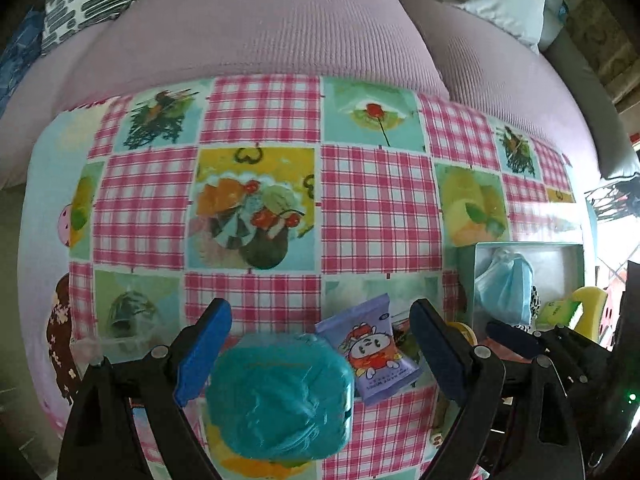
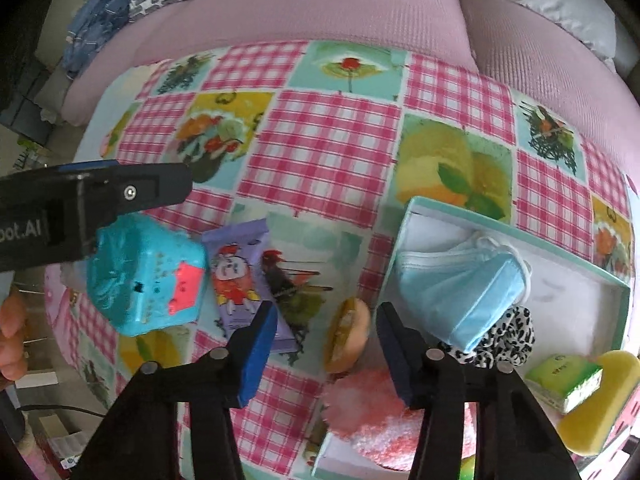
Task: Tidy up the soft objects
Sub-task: 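Grasp the wooden disc with the right tool while the left tool grasps the purple snack packet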
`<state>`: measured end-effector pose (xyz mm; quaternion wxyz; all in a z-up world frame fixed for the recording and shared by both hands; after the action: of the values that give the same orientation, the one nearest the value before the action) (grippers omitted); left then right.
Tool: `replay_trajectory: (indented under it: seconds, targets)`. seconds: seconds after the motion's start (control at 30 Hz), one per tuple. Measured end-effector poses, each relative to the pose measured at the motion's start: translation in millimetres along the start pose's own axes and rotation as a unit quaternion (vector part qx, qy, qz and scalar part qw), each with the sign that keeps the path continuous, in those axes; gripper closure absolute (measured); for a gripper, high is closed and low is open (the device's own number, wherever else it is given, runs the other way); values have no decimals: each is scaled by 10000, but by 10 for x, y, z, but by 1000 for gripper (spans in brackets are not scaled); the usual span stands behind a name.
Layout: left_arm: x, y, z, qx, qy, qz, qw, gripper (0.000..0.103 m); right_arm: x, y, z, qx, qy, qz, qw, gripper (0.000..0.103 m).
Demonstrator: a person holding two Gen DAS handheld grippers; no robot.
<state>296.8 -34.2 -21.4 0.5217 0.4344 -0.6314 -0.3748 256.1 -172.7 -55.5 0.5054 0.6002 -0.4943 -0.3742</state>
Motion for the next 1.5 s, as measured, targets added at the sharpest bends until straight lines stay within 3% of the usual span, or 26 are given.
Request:
replay_trajectory:
  seconds: [0.23, 0.33, 0.4, 0.63, 0.97, 1.1, 1.17, 1.27, 1.33, 1.5]
  targets:
    - [182, -277, -6, -363, -188, 0, 9992, 12, 62, -90, 10, -164, 54, 109, 9998, 55]
    - [231, -401, 3, -526, -122, 110, 9985, 13, 66, -127, 32, -231, 37, 91, 9997, 64]
    - [241, -478, 11, -641, -167, -31, 9978, 14, 52, -148, 57, -270, 68, 106, 9996, 65]
    - [198, -790, 61, -1169, -79, -198, 9929, 20, -5, -207, 135, -353, 220, 112, 9991, 80]
    - [92, -1137, 125, -1709, -208, -506, 9838, 21, 46, -255, 156, -428, 232, 58, 9988, 84]
    - [91, -1285, 187, -1833, -157, -397, 9821, 23, 61, -257, 147, -423, 209, -12, 9989, 85]
    - [101, -1340, 230, -1835, -156, -377, 9822, 35, 69, -266, 144, -413, 207, -23, 9989, 85]
    - [127, -1402, 259, -1793, -223, -420, 9826, 42, 56, -270, 137, -408, 203, -34, 9990, 85]
    - [196, -1390, 252, -1733, -241, -383, 9838, 57, 61, -255, 145, -410, 193, -43, 9990, 86]
    - [231, -1379, 234, -1619, -302, -325, 9858, 69, 52, -256, 155, -397, 149, -64, 9991, 87]
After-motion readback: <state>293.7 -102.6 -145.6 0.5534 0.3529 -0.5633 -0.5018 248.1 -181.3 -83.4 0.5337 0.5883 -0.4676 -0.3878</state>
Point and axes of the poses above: each gripper's, at about its wrist camera, not at the fingertips, and y roughly against the way its jaws point, x to its right, z to its underside, the point moved 6 cm from there along -y, roughly the way its jaws point, and after that the axes turned 14 degrees about z, right-handed, at the moved point
